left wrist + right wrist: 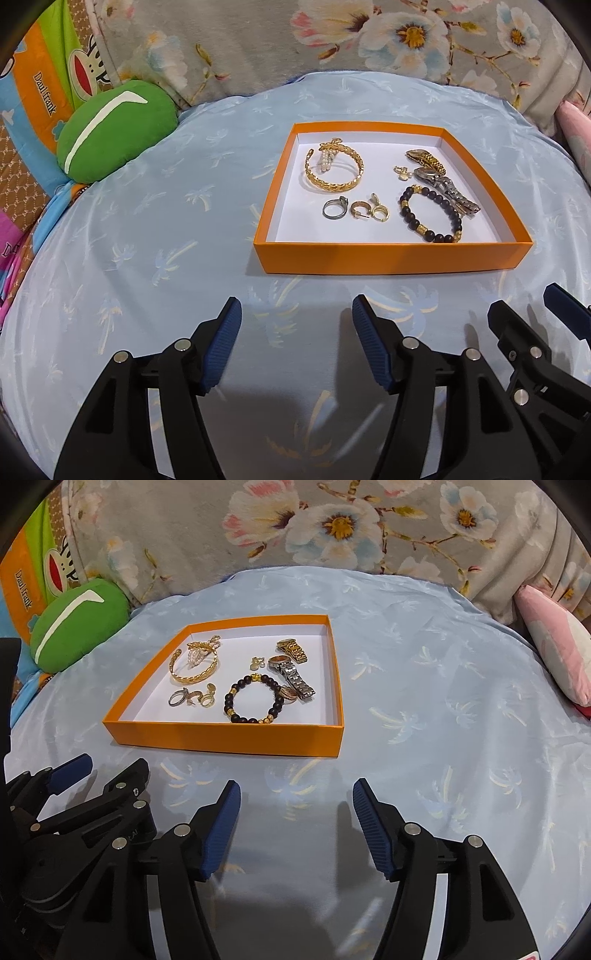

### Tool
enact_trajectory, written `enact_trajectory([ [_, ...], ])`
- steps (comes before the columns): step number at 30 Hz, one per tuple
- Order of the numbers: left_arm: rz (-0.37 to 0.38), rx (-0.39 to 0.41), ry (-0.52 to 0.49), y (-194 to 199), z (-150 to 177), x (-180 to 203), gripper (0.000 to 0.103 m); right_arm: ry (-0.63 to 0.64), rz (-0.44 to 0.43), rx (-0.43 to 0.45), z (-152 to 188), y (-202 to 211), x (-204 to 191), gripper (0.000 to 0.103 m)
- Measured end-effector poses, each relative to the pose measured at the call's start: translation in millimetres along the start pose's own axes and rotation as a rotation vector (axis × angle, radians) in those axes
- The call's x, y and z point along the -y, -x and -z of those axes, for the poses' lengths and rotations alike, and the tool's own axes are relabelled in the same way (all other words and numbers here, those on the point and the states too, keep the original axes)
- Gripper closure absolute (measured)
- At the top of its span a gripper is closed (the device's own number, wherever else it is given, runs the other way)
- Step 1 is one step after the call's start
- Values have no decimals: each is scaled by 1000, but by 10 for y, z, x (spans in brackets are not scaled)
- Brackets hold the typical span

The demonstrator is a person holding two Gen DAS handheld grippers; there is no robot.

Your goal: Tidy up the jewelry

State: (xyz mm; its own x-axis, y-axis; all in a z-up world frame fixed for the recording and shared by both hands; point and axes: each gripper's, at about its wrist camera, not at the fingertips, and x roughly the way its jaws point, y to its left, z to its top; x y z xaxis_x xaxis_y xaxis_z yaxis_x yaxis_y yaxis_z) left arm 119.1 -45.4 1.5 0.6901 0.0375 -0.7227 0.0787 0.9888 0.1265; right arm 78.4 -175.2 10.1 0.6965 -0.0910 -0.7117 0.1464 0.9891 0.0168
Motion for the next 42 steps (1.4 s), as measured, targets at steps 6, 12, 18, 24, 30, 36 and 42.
enact_trajectory([
  [6, -9, 1, 0, 4, -1, -2, 41, 1, 1, 0, -2, -2, 1, 40],
  [12, -20, 1, 1, 2, -1, -9, 40, 5, 9, 1, 6, 2, -9, 40],
  [18, -25, 4, 1, 19, -4, -27, 40, 5, 9, 1, 8, 3, -10, 40],
  [24, -24, 4, 0, 20, -3, -27, 40, 5, 9, 2, 9, 4, -11, 40],
  [30, -25, 5, 0, 25, -6, -36, 40, 5, 9, 2, 10, 8, -11, 40],
  [36, -29, 5, 2, 29, -7, -44, 40, 9, 11, 2, 6, 12, -19, 40],
  [42, -33, 6, 3, 44, -13, -61, 39, 10, 12, 2, 1, 15, -23, 40],
])
